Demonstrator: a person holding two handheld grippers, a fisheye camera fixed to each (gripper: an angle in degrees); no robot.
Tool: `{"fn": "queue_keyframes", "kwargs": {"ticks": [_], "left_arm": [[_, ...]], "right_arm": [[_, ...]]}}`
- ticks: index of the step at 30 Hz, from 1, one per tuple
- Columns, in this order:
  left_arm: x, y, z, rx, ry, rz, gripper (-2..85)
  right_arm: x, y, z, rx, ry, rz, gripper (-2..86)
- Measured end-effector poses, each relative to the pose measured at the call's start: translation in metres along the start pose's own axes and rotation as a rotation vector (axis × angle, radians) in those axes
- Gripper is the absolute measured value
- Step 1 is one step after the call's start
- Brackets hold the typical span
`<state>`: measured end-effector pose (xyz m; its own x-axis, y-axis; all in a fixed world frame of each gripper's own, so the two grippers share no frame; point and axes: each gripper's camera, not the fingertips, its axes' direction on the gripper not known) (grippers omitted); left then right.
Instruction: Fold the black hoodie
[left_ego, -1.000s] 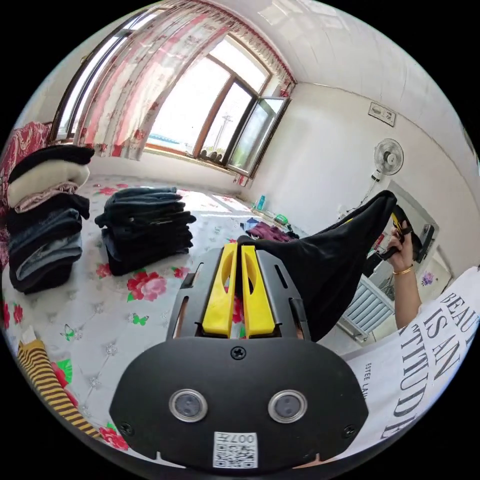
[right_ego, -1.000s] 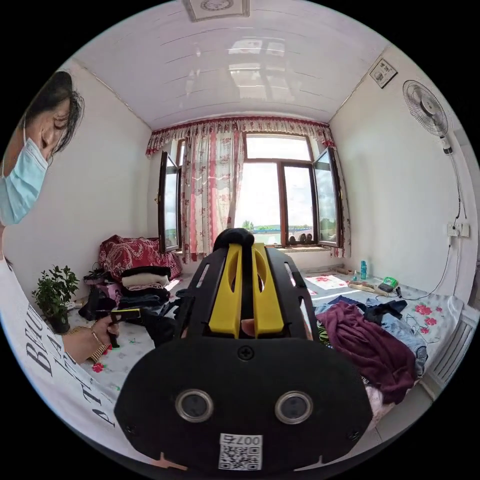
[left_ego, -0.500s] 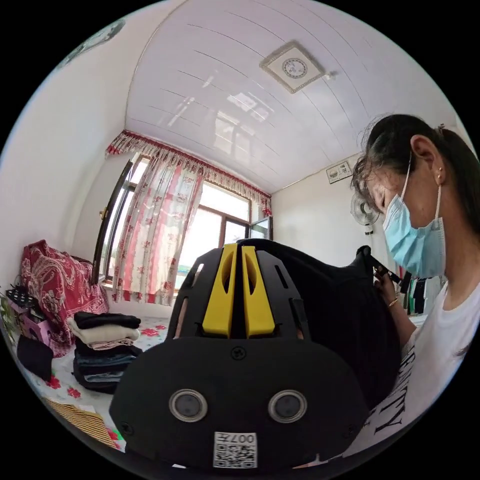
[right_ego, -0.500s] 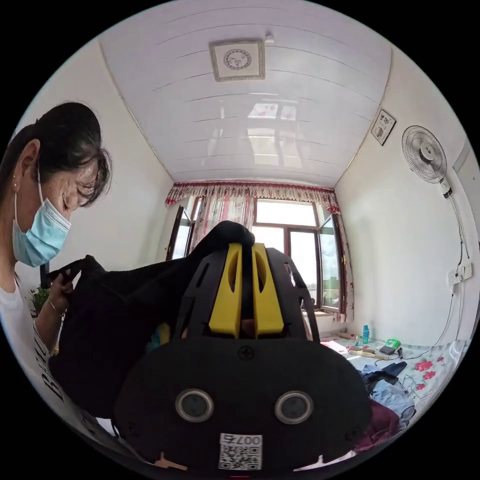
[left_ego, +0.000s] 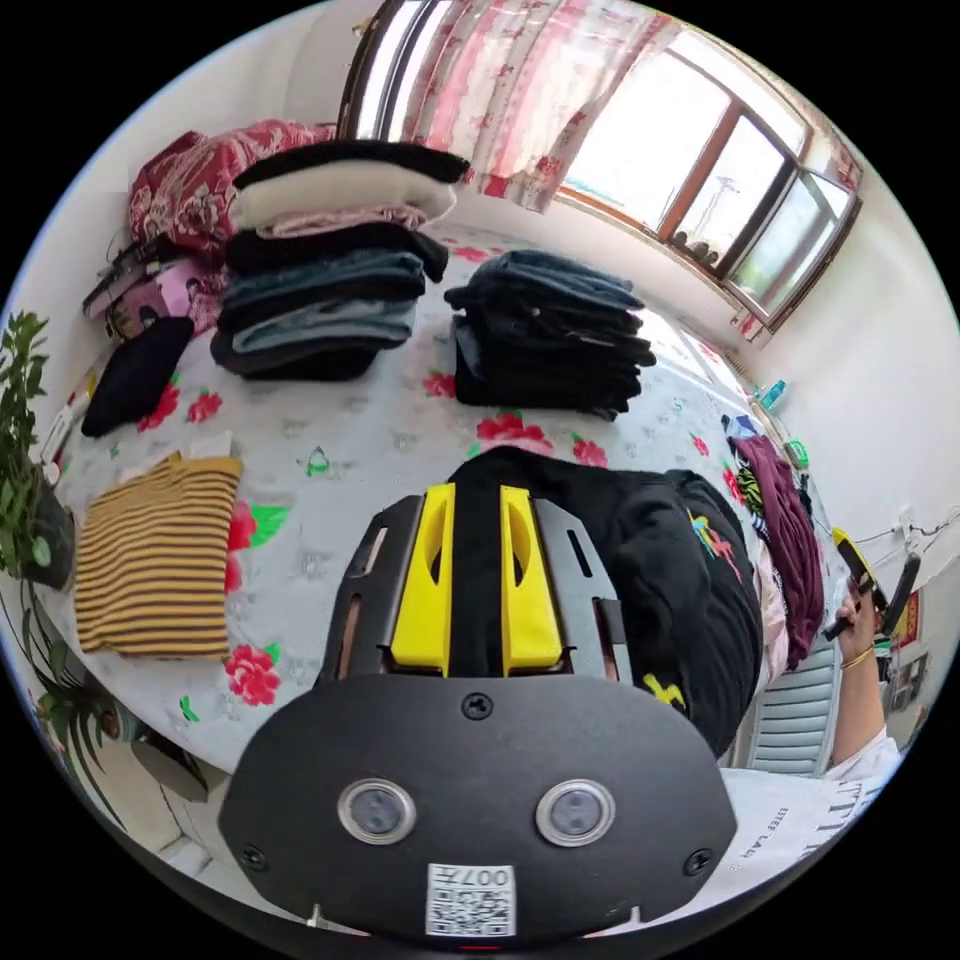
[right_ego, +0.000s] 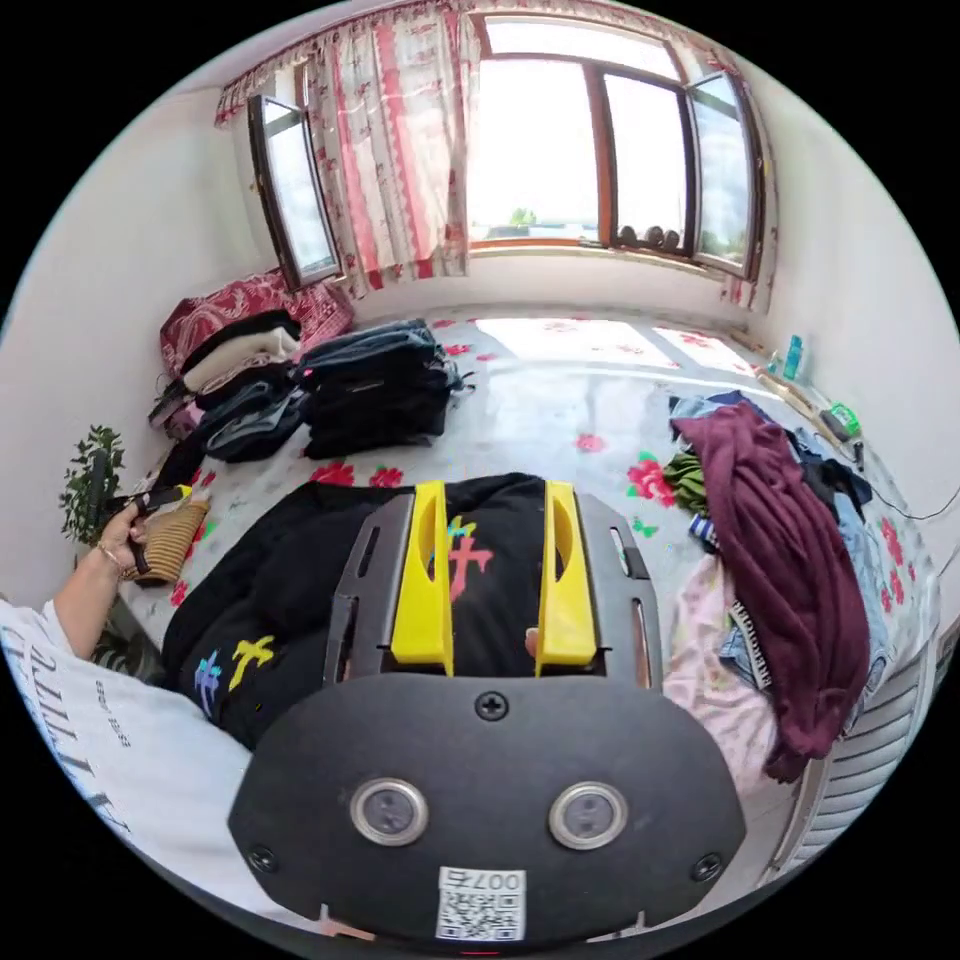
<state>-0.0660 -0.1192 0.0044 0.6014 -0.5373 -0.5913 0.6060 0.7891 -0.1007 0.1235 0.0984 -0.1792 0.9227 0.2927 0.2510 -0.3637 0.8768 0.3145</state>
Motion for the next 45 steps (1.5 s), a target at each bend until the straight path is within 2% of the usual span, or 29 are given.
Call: {"fn": "queue_keyframes", "kwargs": {"ticks": [3,10,13,14,16,17,19,21,23,25,28,32,36,39,42,45], "left_arm": [[0.005,0.033,0.037,-0.124,0.008,0.016,8.4],[0.044,0.030,0.098,-0.286,-0.112,0.141,9.6],[0.054,0.021,0.127,-0.356,-0.194,0.213,9.7],[0.061,0.018,0.126,-0.331,-0.207,0.278,9.4],[0.065,0.009,0.127,-0.350,-0.215,0.334,8.0],[0.066,0.002,0.127,-0.340,-0.276,0.361,5.8],[0.066,-0.009,0.131,-0.331,-0.377,0.436,4.4],[0.055,-0.040,0.136,-0.335,-0.372,0.435,4.1],[0.042,-0.070,0.134,-0.320,-0.350,0.365,4.0],[0.030,-0.099,0.126,-0.273,-0.311,0.267,4.2],[0.017,-0.122,0.110,-0.211,-0.238,0.156,5.6],[0.009,-0.099,0.082,-0.134,-0.216,0.104,6.7],[-0.004,-0.036,0.050,-0.127,-0.126,0.060,5.1],[-0.008,0.010,0.038,-0.203,-0.020,0.048,5.2],[0.002,0.041,0.030,-0.284,0.081,0.081,6.1],[0.022,0.060,0.021,-0.311,0.068,0.141,7.4]], "right_arm": [[-0.042,0.007,0.056,-0.125,-0.125,-0.149,13.4],[-0.160,-0.033,0.176,-0.317,-0.207,-0.553,13.7],[-0.187,-0.038,0.258,-0.558,-0.161,-0.622,9.8],[-0.188,-0.036,0.295,-0.730,-0.117,-0.628,6.7],[-0.183,-0.069,0.290,-0.641,-0.217,-0.644,3.3],[-0.175,-0.107,0.283,-0.598,-0.247,-0.611,2.5],[-0.148,-0.183,0.244,-0.343,-0.226,-0.522,1.9],[-0.077,-0.282,0.179,-0.001,-0.202,-0.169,2.1],[-0.022,-0.320,0.142,0.188,-0.238,0.039,3.4],[0.013,-0.335,0.125,0.213,-0.240,0.125,4.7],[0.038,-0.305,0.115,0.147,-0.238,0.140,7.0],[0.058,-0.165,0.123,-0.066,-0.109,0.141,7.5],[0.098,0.007,0.097,-0.306,0.063,0.409,7.3],[0.114,0.085,0.052,-0.305,0.093,0.594,7.0],[0.124,0.113,0.027,-0.265,0.153,0.636,6.3],[0.142,0.107,0.034,-0.254,0.137,0.607,5.5]]}}
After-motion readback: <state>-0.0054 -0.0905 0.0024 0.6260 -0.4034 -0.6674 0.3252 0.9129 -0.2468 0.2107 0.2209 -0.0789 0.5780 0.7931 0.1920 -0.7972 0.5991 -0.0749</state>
